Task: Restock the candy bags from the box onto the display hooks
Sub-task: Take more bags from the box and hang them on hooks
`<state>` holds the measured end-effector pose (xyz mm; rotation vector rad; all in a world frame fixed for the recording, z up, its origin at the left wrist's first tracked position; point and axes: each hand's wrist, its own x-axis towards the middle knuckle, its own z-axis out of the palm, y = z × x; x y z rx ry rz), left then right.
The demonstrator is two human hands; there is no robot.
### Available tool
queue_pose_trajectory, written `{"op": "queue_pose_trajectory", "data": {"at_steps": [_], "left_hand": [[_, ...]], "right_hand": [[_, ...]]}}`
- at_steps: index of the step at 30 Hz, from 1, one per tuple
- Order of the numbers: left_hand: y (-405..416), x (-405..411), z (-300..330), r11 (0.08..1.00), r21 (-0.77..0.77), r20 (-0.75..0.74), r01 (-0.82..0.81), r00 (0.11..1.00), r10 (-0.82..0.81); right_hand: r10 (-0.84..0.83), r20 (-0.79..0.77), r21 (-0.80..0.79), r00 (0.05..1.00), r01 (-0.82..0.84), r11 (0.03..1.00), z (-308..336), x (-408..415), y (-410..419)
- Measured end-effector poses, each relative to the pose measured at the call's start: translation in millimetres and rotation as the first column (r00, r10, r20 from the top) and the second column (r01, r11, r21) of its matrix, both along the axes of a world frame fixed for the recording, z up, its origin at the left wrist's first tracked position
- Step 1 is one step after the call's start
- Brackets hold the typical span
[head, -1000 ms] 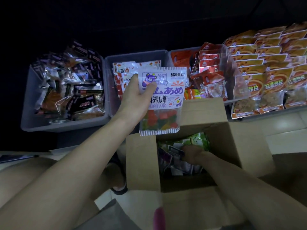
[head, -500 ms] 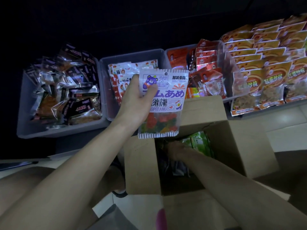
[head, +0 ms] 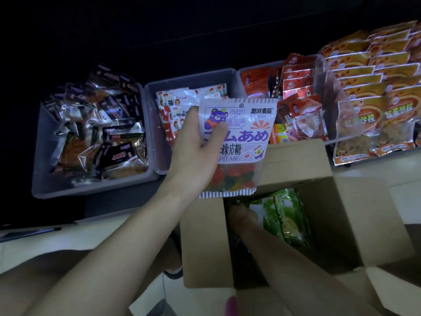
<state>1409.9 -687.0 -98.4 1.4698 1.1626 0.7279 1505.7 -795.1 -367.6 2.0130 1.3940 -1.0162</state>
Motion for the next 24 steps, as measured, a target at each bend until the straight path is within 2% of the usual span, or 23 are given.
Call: {"op": "queue_pose_trajectory", "data": {"at_steps": [3,9,14,20,24], "left_hand": [[1.2,0.0,1.8,1.0,-0.005,0.009,-0.009,1.0,0.009],[3.6,0.7,4.1,1.0,0.024,0.006,-0.007,1.0,0.007],[8.1,-4.2,11.9,0.997,0.068,0.012,-0.025,1.0,0.025],[1.7,-22.4,27.0,0.97,0.242,-0.01,-0.032,0.999,0.035],[-9.0,-34.3,34.8,0.925,0.38,-0.015,-0.014,1.0,0.021]], "right_hand": [[-0.043,0.023,0.027,0.999,0.043,0.999,-0.4,-7.3,1.4],[-0.158,-0.04,0.044,0.987,0.16,0.986,13.8,1.5,-0.5],[-0.174,-0.061,0.11,0.983,0.179,0.978,51.2,27.0,-10.4],[-0.111,-0.119,0.21,0.987,0.134,0.969,112.4,72.4,-29.8],[-0.115,-0.161,0.356,0.98,0.166,0.92,147.2,96.3,-50.1]]}}
